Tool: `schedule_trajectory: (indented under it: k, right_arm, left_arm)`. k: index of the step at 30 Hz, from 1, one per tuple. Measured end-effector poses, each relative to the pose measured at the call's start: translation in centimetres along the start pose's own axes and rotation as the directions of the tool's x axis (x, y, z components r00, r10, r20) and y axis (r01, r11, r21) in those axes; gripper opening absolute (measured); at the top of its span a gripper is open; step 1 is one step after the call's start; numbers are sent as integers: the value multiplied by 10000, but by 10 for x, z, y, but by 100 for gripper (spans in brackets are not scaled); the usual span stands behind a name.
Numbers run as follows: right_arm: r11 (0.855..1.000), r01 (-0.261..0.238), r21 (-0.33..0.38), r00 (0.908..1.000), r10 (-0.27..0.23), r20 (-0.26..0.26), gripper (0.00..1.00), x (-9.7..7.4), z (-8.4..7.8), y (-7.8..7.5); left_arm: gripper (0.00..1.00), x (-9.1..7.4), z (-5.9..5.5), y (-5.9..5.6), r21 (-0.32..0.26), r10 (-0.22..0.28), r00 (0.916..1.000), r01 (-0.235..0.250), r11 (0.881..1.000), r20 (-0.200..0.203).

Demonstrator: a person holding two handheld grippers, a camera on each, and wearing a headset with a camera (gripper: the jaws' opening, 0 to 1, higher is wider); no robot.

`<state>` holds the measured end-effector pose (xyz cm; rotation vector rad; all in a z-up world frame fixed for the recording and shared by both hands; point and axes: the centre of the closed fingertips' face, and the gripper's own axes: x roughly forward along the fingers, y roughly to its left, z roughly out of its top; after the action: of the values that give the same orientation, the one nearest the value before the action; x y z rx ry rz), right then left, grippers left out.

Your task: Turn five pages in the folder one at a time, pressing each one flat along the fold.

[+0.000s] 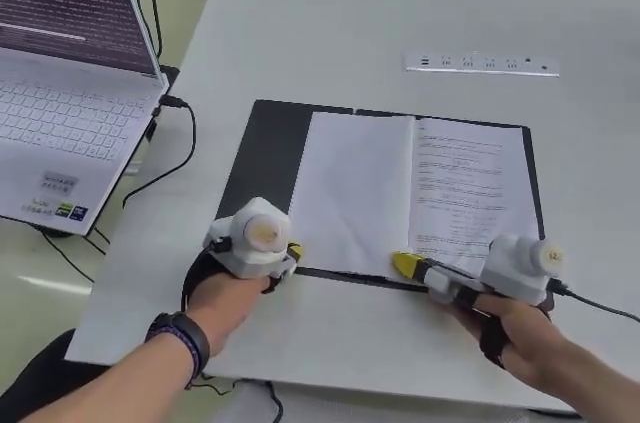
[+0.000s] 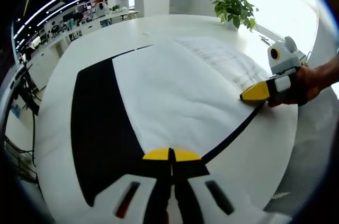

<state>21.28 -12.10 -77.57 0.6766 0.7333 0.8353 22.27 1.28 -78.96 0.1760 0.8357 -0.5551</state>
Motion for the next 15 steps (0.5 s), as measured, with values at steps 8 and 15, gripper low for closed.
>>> schedule_trajectory:
  k: [8, 15]
  right_arm:
    - [9991, 157, 400, 9998, -161, 112, 0, -8, -8, 1]
    - [9996, -19, 289, 9997, 12, 256, 0, -19, -5, 12]
  left_arm:
    - [0, -1, -1, -1, -377, -37, 10000, 35, 9993, -42]
    - [10, -8, 2, -13, -209, -285, 9995, 283, 9994, -122]
